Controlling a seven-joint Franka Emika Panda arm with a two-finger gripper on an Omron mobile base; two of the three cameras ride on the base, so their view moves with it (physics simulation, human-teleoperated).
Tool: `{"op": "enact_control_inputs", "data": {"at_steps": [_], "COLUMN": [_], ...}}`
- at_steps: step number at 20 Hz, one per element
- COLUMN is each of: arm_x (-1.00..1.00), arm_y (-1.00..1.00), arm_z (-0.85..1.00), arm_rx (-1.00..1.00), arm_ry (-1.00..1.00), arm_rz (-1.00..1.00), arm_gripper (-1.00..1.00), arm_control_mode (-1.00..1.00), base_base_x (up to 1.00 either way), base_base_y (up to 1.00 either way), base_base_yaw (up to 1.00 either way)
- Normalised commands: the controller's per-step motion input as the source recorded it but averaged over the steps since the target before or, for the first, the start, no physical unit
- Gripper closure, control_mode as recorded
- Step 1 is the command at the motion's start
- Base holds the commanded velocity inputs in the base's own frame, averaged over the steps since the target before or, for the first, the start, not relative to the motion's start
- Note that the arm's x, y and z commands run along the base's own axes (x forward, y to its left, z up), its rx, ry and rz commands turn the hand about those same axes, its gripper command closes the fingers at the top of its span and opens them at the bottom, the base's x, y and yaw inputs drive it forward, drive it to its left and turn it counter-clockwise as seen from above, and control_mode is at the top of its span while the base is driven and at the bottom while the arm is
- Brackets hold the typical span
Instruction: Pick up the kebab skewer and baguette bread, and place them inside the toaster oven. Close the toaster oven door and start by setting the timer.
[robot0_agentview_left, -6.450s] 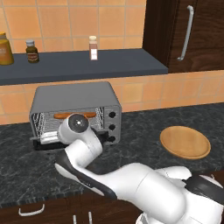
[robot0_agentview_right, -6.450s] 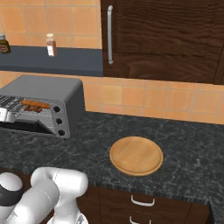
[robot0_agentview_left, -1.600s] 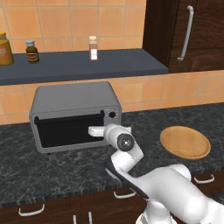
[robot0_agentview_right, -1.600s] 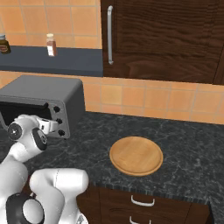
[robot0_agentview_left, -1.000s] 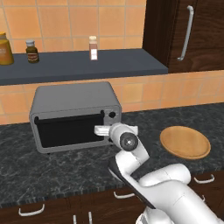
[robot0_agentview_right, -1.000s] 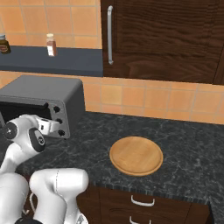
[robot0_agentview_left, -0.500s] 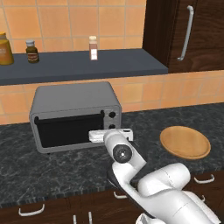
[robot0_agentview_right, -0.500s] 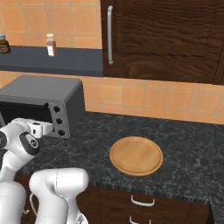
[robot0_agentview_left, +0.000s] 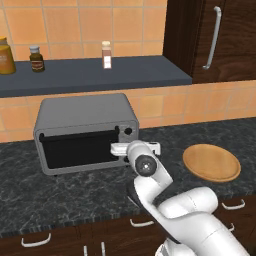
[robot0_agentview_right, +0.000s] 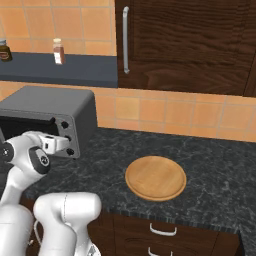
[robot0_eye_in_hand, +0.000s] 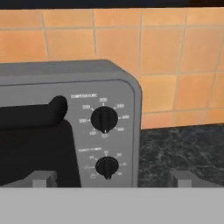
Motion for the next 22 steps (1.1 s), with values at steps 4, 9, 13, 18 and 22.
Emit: {"op": "enact_control_inputs", "data": {"at_steps": [4,9,13,18,22], "arm_x": [0.22,0.15,0.26,0.25,0.11], "arm_y": [-0.27,0.0,0.0,0.03,0.17], "arm_z": [-0.09,-0.21,-0.14,-0.21,-0.08], "arm_rx": [0.0,-0.01,0.0,0.0,-0.01], "arm_ry": [0.04,0.21,0.12,0.1,0.08], "arm_rz": [0.09,0.24,0.07,0.0,0.0], "arm_gripper": [-1.0,-1.0,-1.0,-1.0,-1.0], "arm_control_mode": [-1.0,-1.0,-1.0,-1.0,-1.0], "base_base_x": [0.0,0.0,0.0,0.0,0.0], "base_base_y": [0.0,0.0,0.0,0.0,0.0], "base_base_yaw": [0.0,0.0,0.0,0.0,0.0]}}
